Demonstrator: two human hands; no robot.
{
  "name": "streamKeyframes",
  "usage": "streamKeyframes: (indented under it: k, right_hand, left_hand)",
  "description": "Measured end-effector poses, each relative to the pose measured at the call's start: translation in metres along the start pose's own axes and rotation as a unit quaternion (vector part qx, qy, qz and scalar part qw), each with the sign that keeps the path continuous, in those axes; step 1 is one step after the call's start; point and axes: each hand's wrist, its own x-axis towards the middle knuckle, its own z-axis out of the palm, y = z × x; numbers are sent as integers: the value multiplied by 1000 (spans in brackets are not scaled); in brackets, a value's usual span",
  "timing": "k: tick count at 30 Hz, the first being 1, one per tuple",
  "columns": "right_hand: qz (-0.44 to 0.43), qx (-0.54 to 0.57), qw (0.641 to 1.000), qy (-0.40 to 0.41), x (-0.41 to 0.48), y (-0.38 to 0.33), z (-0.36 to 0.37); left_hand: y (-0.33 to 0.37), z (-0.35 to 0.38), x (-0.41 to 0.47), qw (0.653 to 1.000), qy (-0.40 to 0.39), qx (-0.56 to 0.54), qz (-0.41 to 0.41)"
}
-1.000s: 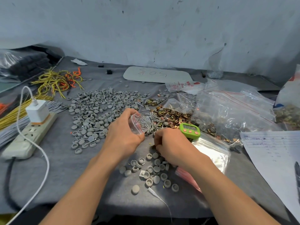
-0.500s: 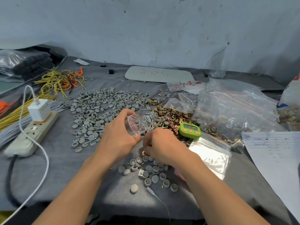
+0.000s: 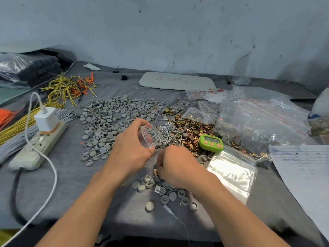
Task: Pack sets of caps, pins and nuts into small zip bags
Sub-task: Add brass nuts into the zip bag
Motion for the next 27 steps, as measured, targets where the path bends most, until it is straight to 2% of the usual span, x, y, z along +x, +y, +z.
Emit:
streamKeyframes:
  k: [3, 9, 12, 15, 21, 27]
  right_hand:
    - [-30, -1, 1000, -8, -1, -7, 2]
    - [-81, -7, 996, 40, -10, -14, 4]
    - [-86, -31, 995, 36, -9, -16, 5]
    - [-79, 0, 997, 27, -8, -12, 4]
    - [-64, 53, 993, 81, -11, -11, 3]
    - [-94, -8, 994, 54, -11, -20, 7]
  left_hand:
    - [2, 1, -1, 1000, -3, -10, 1]
    - [0, 0, 2, 1000, 9, -1, -3]
    - [-1, 0, 4, 1000, 15, 3, -6]
    - [-1, 0, 3, 1000, 19, 1, -10]
    - [0, -4, 4, 997, 58, -15, -40]
    - [-1, -5, 4, 996, 70, -12, -56]
